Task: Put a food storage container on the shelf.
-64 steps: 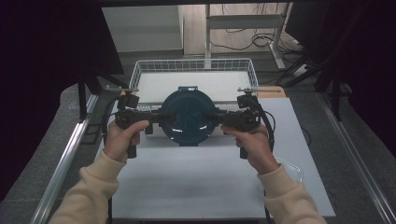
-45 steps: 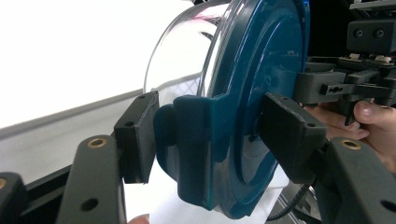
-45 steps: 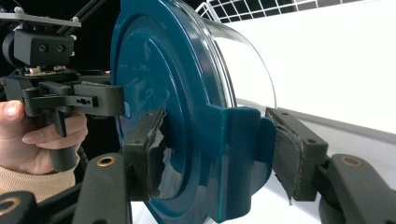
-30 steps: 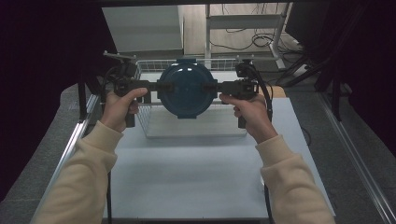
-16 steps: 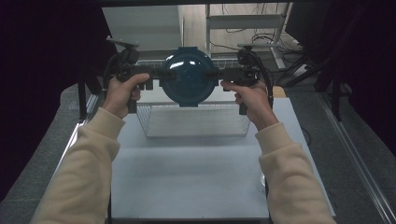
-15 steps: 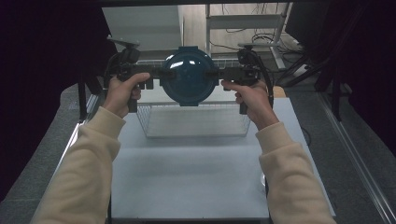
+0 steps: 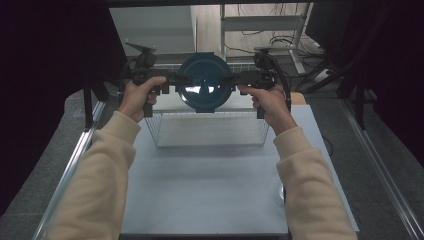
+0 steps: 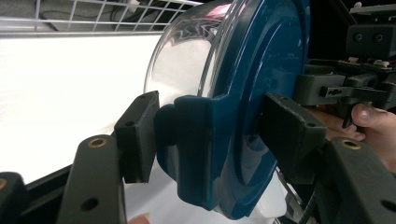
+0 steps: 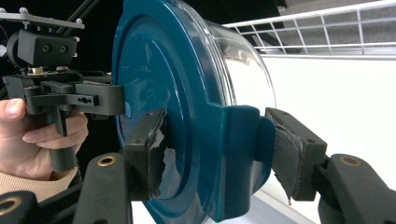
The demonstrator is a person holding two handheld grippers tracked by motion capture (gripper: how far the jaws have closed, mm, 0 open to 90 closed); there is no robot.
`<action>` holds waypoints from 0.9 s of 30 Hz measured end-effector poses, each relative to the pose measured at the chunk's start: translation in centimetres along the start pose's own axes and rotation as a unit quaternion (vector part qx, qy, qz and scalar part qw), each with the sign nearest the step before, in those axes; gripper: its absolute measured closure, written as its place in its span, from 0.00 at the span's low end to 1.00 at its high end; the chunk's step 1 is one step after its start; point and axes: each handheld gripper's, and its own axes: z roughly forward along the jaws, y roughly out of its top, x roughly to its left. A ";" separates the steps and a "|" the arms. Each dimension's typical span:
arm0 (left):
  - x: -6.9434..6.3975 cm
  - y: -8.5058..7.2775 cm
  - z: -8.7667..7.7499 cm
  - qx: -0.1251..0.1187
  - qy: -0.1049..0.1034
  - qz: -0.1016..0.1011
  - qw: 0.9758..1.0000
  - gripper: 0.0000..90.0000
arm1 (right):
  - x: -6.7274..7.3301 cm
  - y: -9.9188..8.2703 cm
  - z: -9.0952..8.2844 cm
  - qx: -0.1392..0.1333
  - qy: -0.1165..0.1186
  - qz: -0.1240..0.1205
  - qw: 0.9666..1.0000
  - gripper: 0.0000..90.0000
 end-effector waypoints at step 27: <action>4.7 1.2 3.3 -0.013 -0.009 -0.111 0.994 0.42 | -4.7 1.2 3.4 0.015 0.003 0.115 0.993 0.41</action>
